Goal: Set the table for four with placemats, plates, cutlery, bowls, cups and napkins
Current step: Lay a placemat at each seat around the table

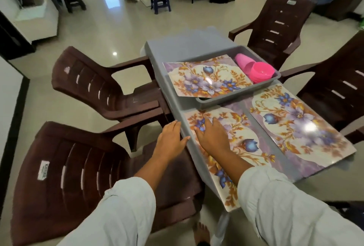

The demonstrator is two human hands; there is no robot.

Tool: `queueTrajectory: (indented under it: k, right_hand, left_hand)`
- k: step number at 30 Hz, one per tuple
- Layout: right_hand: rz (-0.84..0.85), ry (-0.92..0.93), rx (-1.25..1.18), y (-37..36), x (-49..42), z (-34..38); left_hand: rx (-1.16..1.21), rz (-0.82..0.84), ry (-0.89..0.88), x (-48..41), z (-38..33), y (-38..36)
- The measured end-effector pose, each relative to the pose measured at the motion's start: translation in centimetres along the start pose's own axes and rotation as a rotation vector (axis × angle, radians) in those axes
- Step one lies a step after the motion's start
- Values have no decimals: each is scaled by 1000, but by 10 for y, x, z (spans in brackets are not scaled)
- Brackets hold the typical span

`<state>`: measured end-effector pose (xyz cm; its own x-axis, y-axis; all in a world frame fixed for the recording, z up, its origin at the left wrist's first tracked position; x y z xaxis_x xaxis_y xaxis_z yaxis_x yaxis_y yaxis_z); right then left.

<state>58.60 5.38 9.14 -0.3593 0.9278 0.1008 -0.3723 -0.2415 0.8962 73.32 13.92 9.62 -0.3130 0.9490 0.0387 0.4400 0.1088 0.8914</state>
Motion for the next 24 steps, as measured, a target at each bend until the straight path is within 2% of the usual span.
queueTrajectory:
  k: [7, 12, 16, 24]
  right_hand:
    - [-36, -97, -117, -17, -41, 35]
    - [-106, -142, -111, -44, -53, 83]
    - [-173, -265, -106, -70, -30, 139]
    - [-165, -441, -123, -112, 33, 235]
  left_hand:
    - [80, 11, -25, -55, 49, 36]
    - [60, 43, -133, -78, 110, 66]
    - [20, 94, -277, -86, 165, 95]
    - [-101, 245, -479, -76, 232, 126]
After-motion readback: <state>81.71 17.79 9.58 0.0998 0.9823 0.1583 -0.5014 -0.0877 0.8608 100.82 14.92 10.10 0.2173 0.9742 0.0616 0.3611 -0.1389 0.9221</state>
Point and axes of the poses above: each hand's wrist, its own x-axis away from the middle knuckle, its own y-axis out of the back of the hand, z = x × y, the point moved 4 cm from there along -x, towards the middle knuckle
